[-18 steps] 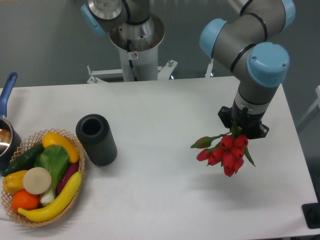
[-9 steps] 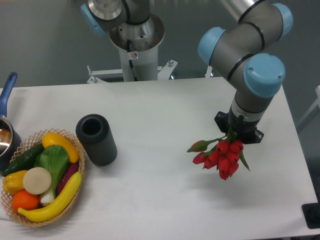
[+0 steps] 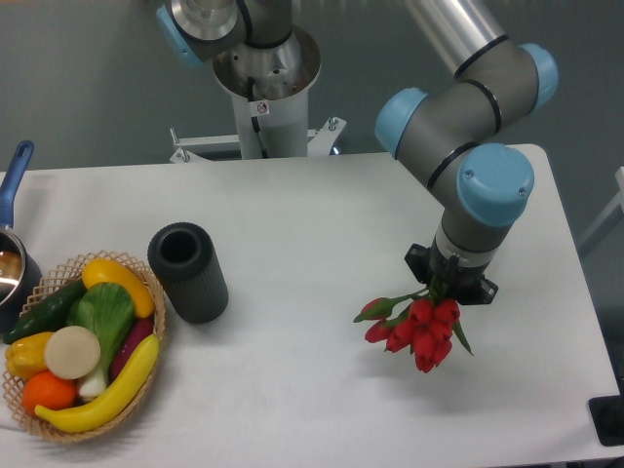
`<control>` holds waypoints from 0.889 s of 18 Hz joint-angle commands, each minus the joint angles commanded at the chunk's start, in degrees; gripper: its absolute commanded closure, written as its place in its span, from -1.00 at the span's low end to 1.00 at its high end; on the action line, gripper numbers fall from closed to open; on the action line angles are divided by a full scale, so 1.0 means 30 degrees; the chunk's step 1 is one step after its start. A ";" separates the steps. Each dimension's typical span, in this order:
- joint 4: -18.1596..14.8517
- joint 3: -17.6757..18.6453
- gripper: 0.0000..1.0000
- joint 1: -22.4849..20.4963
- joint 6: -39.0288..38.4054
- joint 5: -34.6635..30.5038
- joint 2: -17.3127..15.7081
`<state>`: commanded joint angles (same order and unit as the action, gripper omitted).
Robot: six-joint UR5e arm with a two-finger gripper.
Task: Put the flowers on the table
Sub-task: 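Lower the held red tulip bunch toward the table surface with the gripper, then open the gripper to release the tulip stems onto the table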
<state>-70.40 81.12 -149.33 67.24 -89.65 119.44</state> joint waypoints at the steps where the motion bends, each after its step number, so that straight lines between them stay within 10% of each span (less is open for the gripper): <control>1: -0.0029 0.0000 0.55 0.0030 0.0000 0.0058 0.0146; 12: -0.0029 0.0381 0.08 0.0089 0.0029 0.0498 0.0617; 16: 0.0029 0.0381 -1.00 0.0088 0.0175 0.0439 0.0559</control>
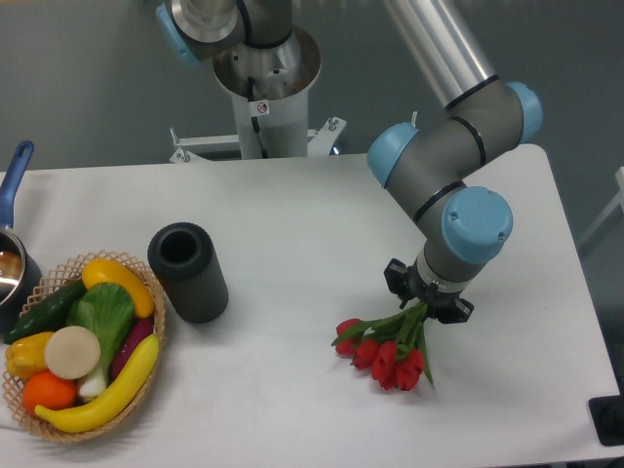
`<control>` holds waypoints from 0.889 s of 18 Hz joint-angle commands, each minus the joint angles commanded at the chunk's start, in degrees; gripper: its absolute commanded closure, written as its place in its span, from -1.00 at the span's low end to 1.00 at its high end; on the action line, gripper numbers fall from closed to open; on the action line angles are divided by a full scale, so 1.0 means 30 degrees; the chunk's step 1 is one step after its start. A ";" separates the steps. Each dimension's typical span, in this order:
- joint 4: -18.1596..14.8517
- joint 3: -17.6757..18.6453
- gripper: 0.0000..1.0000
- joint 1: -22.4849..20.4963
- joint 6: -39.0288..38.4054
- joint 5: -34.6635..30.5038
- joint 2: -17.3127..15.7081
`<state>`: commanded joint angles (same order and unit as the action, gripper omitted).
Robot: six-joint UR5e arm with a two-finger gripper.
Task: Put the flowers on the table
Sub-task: 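Open the gripper to release the tulip stems onto the table, then raise the open gripper up and away from the tulips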
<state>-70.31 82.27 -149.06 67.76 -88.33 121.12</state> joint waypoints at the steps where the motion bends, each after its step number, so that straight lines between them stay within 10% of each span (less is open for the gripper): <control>1: 0.0000 0.0029 -1.00 0.0029 -0.0029 0.0029 -0.0088; 16: 0.0905 0.0293 -1.00 -0.2046 0.1721 0.0029 -0.1905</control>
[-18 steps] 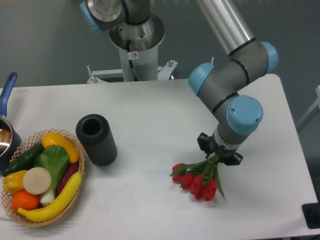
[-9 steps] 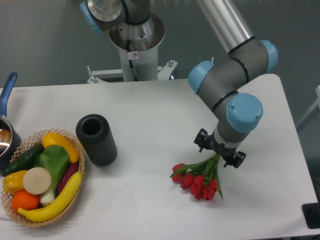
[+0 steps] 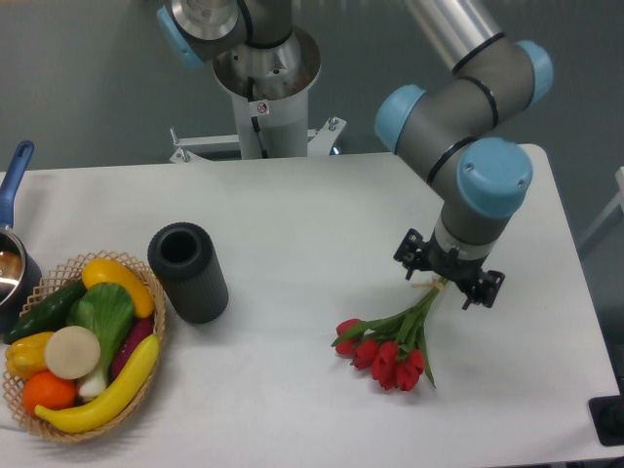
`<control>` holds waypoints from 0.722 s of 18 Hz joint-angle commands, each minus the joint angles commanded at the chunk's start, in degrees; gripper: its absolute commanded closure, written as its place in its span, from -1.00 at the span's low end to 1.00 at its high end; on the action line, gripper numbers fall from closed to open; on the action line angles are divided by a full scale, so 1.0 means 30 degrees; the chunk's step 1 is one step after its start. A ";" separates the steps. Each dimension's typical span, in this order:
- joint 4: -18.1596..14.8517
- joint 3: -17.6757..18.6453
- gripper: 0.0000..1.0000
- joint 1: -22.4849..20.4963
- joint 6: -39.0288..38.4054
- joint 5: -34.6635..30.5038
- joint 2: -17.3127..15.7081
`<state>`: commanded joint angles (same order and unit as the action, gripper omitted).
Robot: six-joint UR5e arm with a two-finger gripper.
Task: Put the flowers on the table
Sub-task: 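Raise the open gripper up and away from the tulips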
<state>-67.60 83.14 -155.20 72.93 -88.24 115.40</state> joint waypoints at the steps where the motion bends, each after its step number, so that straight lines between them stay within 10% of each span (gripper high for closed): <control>1: 0.0061 0.0000 -1.00 -0.0324 0.0704 0.0001 -0.0116; 13: 0.0267 0.0791 -1.00 -0.0444 0.1912 -0.0146 -0.0264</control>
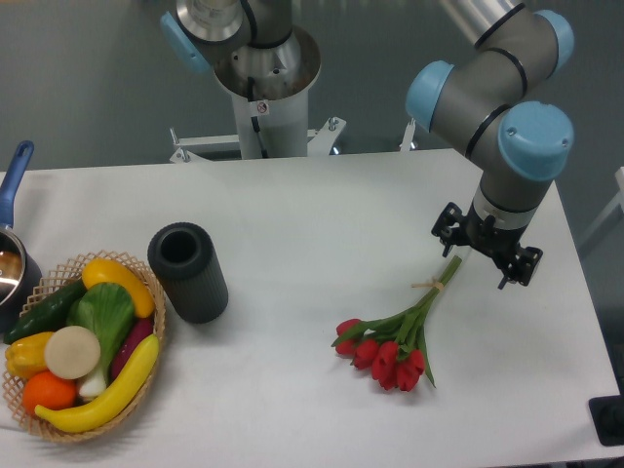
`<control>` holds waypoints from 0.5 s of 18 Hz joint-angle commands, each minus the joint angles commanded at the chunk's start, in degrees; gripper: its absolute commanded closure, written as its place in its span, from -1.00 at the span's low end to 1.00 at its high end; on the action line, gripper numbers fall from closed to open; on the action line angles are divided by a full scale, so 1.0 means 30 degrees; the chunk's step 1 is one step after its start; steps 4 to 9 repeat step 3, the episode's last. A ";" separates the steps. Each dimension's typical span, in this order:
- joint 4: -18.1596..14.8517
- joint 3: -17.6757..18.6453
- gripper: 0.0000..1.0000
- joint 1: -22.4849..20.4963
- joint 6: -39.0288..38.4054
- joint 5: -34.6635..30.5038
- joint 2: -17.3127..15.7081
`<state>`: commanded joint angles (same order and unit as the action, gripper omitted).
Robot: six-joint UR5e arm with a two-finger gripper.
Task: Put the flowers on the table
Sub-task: 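Raise the open gripper up and away from the tulips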
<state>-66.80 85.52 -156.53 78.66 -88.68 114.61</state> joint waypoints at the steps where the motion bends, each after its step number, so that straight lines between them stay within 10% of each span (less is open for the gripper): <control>1: 0.0000 0.0000 -1.00 0.0029 0.0000 0.0000 0.0000; 9: 0.0000 0.0000 -1.00 0.0029 0.0000 0.0000 0.0000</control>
